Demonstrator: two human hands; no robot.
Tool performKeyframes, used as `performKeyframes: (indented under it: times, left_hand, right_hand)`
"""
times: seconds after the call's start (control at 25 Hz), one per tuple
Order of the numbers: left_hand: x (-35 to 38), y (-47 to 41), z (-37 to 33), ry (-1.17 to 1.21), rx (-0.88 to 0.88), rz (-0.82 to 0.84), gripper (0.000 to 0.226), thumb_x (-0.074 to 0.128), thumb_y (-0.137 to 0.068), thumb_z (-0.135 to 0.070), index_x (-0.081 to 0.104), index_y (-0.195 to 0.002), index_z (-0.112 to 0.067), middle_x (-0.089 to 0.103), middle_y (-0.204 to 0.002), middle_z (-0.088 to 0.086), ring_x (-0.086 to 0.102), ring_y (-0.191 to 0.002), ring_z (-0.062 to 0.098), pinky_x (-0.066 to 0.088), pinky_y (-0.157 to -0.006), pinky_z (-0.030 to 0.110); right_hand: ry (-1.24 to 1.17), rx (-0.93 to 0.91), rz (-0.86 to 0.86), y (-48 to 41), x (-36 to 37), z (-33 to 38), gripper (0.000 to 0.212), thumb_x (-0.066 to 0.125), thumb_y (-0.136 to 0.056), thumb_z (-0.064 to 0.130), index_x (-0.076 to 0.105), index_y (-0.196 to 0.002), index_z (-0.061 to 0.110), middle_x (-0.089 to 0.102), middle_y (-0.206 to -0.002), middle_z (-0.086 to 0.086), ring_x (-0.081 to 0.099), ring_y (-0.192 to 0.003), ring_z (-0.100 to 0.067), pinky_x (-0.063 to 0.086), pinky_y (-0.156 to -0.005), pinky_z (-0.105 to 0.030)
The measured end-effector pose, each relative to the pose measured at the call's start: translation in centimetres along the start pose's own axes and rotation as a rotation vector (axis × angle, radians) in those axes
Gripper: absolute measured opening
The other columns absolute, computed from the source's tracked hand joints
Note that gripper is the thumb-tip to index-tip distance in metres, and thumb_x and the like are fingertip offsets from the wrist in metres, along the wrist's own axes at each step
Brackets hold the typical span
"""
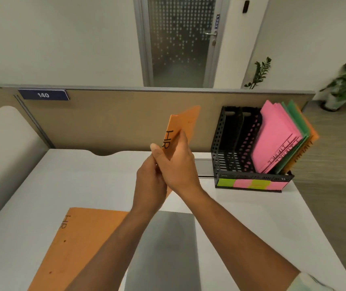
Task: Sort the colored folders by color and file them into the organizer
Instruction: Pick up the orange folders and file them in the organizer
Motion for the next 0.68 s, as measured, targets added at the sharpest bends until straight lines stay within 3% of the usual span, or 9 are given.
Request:
performKeyframes:
  times: [0.16,0.24,0.32,0.4,0.6,0.68]
  left_hand:
    - [7.3,2.0,-2.6,0.081,0.086,0.063,0.05,0.058,-0.106,-0.005,0.062,-0.119,-0.053,0.071,-0.105,-0.038,0.07,-0.105,-0.005,0.052,-0.079,0.005]
    - [10.7,2.7,-3.2,0.077,0.099,0.109,0.058,0.062,-0.104,-0.005,0.06,-0.116,-0.062,0.07,-0.109,-0.037,0.069,-0.108,-0.001,0.053,-0.082,0.007]
    - [13.8,3.2,-3.3,0.083,0.095,0.149,0.051,0.067,-0.103,-0.014,0.06,-0.115,-0.063,0.07,-0.112,-0.033,0.069,-0.11,0.003,0.056,-0.081,0.01]
    - [16.5,3.2,-3.4,0.101,0.089,0.179,0.044,0.072,-0.101,-0.021,0.061,-0.113,-0.062,0.07,-0.111,-0.032,0.069,-0.109,0.005,0.056,-0.078,0.009]
    - [21.7,1.9,-4.8,0.107,0.118,0.197,0.039,0.077,-0.096,-0.017,0.068,-0.11,-0.053,0.07,-0.103,-0.038,0.07,-0.103,0.003,0.055,-0.074,0.008]
    - [23.5,0.7,-5.1,0.094,0.129,0.209,0.035,0.077,-0.096,-0.018,0.07,-0.118,-0.044,0.071,-0.102,-0.039,0.071,-0.103,0.001,0.056,-0.074,0.009]
  right_hand:
    - [0.08,-0.069,-0.212,0.6,-8.9,-0.2,0.052,0.058,-0.097,0.042,0.039,-0.144,0.027,0.066,-0.105,0.001,0.066,-0.092,-0.019,0.056,-0.084,-0.04]
    - [0.137,-0.079,-0.289,0.8,-12.7,-1.1,0.049,0.054,-0.099,0.03,0.04,-0.146,0.024,0.066,-0.095,-0.002,0.066,-0.082,-0.021,0.058,-0.076,-0.041]
    - [0.185,-0.092,-0.338,0.8,-15.7,-2.1,0.05,0.05,-0.101,0.022,0.039,-0.15,0.022,0.066,-0.091,0.0,0.065,-0.076,-0.02,0.058,-0.068,-0.039]
    - [0.221,-0.121,-0.379,0.8,-18.1,-2.9,0.047,0.05,-0.104,0.019,0.041,-0.15,0.023,0.063,-0.089,0.007,0.065,-0.072,-0.014,0.057,-0.061,-0.029]
    - [0.254,-0.166,-0.435,-0.5,-22.6,-4.9,0.047,0.053,-0.104,0.019,0.041,-0.148,0.026,0.051,-0.079,0.027,0.059,-0.064,0.0,0.045,-0.053,-0.009]
    - [0.239,-0.198,-0.437,-1.6,-24.1,-5.2,0.046,0.053,-0.104,0.021,0.04,-0.148,0.029,0.05,-0.077,0.027,0.059,-0.061,0.0,0.044,-0.05,-0.009]
Point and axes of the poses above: each hand's wrist, its own y-axis away from the middle knuckle, its own x-axis out of the palm, z = x × y, the point moved 10 cm from there along -y, towards the middle knuckle
